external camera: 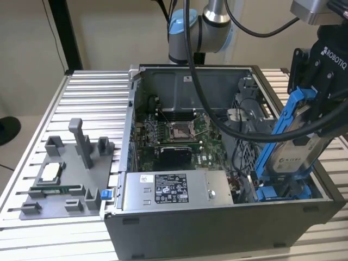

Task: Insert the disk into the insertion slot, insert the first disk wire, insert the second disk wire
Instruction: 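Insert the disk into the insertion slot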

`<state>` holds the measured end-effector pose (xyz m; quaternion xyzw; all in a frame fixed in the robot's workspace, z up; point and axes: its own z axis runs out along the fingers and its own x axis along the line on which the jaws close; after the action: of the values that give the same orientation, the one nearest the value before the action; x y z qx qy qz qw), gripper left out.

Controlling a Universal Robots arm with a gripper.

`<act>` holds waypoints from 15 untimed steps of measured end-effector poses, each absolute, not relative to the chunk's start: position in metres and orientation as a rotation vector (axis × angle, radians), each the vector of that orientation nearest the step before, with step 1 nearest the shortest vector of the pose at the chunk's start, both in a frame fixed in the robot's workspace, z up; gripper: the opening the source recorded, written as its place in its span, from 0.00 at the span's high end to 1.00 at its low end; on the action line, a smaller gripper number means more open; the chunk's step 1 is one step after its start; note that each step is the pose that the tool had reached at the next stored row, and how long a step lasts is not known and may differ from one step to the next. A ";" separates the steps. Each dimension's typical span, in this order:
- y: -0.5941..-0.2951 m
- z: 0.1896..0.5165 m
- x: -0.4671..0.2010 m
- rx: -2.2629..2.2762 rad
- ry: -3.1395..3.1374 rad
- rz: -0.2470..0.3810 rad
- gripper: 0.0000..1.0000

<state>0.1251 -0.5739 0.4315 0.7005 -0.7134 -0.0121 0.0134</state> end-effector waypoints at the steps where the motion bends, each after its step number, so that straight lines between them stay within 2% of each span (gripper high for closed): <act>1: -0.574 0.431 0.125 2.182 -2.222 -0.038 1.00; 15: -0.573 0.414 0.125 2.183 -2.223 -0.039 1.00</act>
<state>0.1251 -0.5729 0.4143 0.7005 -0.7134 -0.0124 0.0128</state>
